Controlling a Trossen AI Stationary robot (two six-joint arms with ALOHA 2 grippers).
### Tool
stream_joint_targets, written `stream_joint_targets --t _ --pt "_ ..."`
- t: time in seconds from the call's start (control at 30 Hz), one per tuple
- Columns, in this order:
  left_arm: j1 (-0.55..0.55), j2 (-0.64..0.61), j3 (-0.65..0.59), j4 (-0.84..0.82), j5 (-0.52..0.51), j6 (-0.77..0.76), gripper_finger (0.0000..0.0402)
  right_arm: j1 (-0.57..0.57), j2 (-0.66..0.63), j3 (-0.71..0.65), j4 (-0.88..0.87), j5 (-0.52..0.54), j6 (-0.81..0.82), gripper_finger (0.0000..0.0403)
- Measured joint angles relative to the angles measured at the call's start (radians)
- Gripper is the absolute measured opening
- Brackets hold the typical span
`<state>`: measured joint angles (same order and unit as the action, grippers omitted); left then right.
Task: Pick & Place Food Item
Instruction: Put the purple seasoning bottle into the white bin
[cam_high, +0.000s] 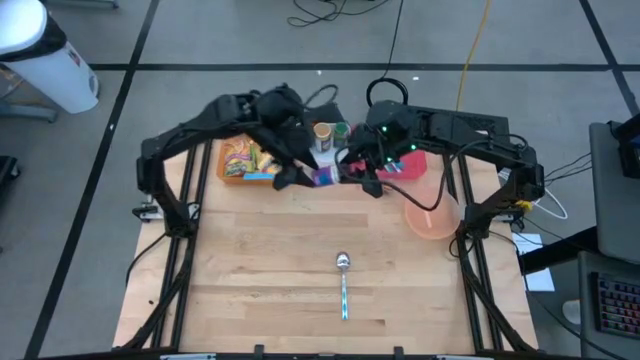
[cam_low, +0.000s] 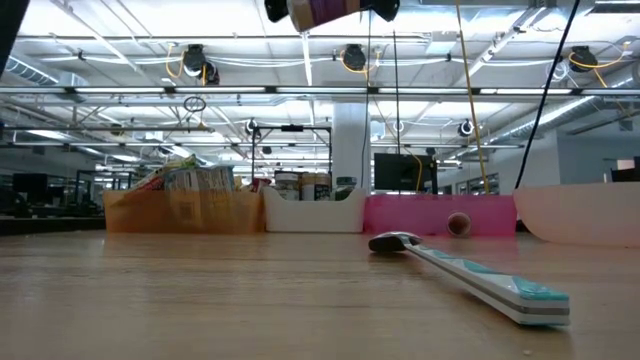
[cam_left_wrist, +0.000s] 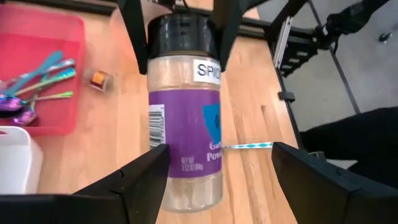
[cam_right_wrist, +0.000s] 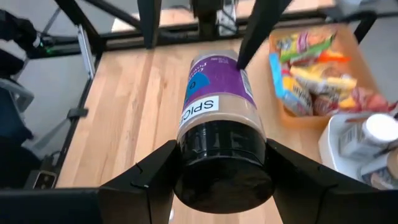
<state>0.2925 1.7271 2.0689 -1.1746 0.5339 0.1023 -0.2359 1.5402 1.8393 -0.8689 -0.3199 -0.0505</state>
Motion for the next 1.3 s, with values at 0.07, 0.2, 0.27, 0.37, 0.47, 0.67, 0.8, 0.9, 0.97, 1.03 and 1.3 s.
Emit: stream_joint_targets --t 0.07,0.2,0.27,0.37,0.47,0.67,0.8,0.9,0.97,1.03,1.3 --pt "-0.011 0.022 0.000 0.005 -0.002 0.001 0.0283 0.000 0.000 0.000 -0.016 0.000 -0.004 0.0200" --pt "-0.033 0.053 0.000 0.026 -0.017 0.013 0.0281 0.001 0.000 0.000 -0.052 -0.004 -0.016 0.0200" --pt "-0.039 0.064 0.000 0.023 -0.050 0.020 0.0283 0.002 0.001 0.000 -0.055 0.001 -0.016 0.0200" --pt "-0.042 0.079 0.000 0.028 -0.089 0.020 0.0286 0.002 0.002 0.000 -0.039 0.005 -0.016 0.0200" --pt "-0.041 0.084 -0.001 0.039 -0.106 0.024 0.0286 0.002 0.001 0.000 -0.004 0.004 -0.016 0.0200" --pt "-0.039 0.090 -0.001 0.083 -0.147 0.021 0.0278 0.006 0.000 0.001 0.008 0.002 -0.017 0.0200" --pt "-0.037 0.090 -0.001 0.083 -0.147 0.019 0.0282 0.008 0.000 0.001 0.033 0.001 -0.016 0.0200" --pt "-0.037 0.090 -0.001 0.083 -0.146 0.020 0.0284 0.008 0.000 0.000 0.049 -0.001 -0.015 0.0200" --pt "-0.037 0.090 -0.001 0.081 -0.146 0.019 0.0283 0.008 0.000 0.000 0.065 -0.001 -0.015 0.0200" --pt "-0.037 0.089 -0.001 0.081 -0.144 0.019 0.0278 0.008 0.000 0.000 0.073 -0.013 -0.013 0.0200" --pt "-0.037 0.089 -0.001 0.080 -0.136 0.020 0.0255 0.008 0.000 0.000 0.088 -0.021 0.010 0.0200"
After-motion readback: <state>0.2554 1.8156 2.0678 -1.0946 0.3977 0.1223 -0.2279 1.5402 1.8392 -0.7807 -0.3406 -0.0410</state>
